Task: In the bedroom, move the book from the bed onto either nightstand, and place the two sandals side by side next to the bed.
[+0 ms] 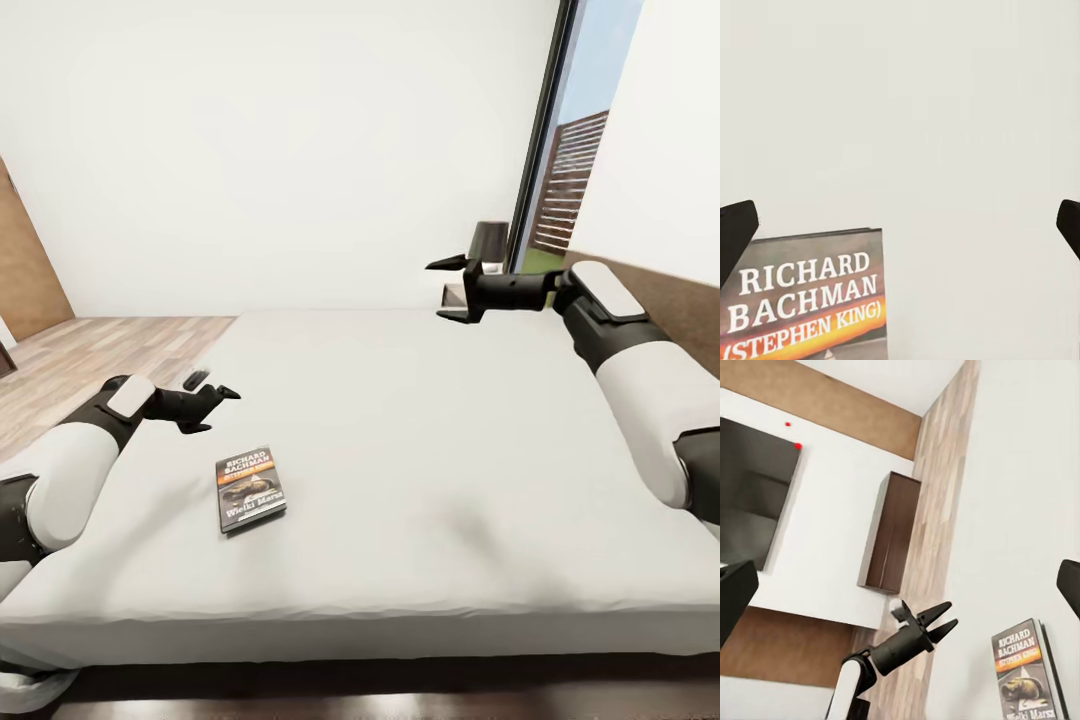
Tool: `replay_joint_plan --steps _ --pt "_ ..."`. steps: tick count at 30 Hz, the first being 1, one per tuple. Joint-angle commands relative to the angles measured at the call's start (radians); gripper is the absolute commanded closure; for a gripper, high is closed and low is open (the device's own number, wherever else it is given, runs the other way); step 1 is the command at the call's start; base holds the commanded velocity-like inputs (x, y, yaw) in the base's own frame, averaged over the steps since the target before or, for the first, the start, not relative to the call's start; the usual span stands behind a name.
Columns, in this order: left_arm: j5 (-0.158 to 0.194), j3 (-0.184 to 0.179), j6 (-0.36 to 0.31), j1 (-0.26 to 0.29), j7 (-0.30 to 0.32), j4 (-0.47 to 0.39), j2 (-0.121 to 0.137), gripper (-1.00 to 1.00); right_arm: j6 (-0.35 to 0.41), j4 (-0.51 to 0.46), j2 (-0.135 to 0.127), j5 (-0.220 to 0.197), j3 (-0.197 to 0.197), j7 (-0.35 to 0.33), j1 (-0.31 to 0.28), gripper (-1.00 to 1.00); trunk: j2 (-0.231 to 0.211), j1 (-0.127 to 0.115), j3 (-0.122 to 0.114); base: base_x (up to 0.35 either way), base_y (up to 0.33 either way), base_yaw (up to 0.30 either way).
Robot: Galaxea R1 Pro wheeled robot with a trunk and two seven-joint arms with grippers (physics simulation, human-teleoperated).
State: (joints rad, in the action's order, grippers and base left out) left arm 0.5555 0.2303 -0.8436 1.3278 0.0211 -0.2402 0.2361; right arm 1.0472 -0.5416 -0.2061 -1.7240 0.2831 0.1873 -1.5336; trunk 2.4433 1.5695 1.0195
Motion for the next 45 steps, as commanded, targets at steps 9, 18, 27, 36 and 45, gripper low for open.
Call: replay_joint_plan --steps 9,18,27,36,45 --pt "-0.005 0.006 -0.005 0.001 0.001 -0.001 -0.001 -1.0 0.0 0.001 0.0 -0.027 0.005 0.096 -0.01 -1.0 0.057 0.031 0.03 0.0 0.0 0.0" --pt "-0.005 0.006 -0.005 0.001 0.002 -0.001 0.0 -1.0 0.0 0.001 0.001 -0.035 0.004 0.154 -0.011 -1.0 0.059 0.035 0.065 0.0 0.0 0.0" --pt "-0.005 0.001 -0.004 0.001 0.002 -0.001 -0.002 -1.0 0.0 -0.001 0.005 -0.037 0.005 0.16 -0.011 -1.0 0.059 0.035 0.065 0.0 0.0 0.0" --pt "-0.005 -0.003 -0.003 0.001 0.002 -0.001 -0.003 -1.0 0.0 -0.003 0.007 -0.038 0.005 0.161 -0.011 -1.0 0.059 0.035 0.065 0.0 0.0 0.0" --pt "-0.005 -0.004 -0.003 0.001 0.002 -0.001 -0.003 -1.0 0.0 -0.004 0.008 -0.038 0.005 0.161 -0.011 -1.0 0.059 0.035 0.065 0.0 0.0 0.0"
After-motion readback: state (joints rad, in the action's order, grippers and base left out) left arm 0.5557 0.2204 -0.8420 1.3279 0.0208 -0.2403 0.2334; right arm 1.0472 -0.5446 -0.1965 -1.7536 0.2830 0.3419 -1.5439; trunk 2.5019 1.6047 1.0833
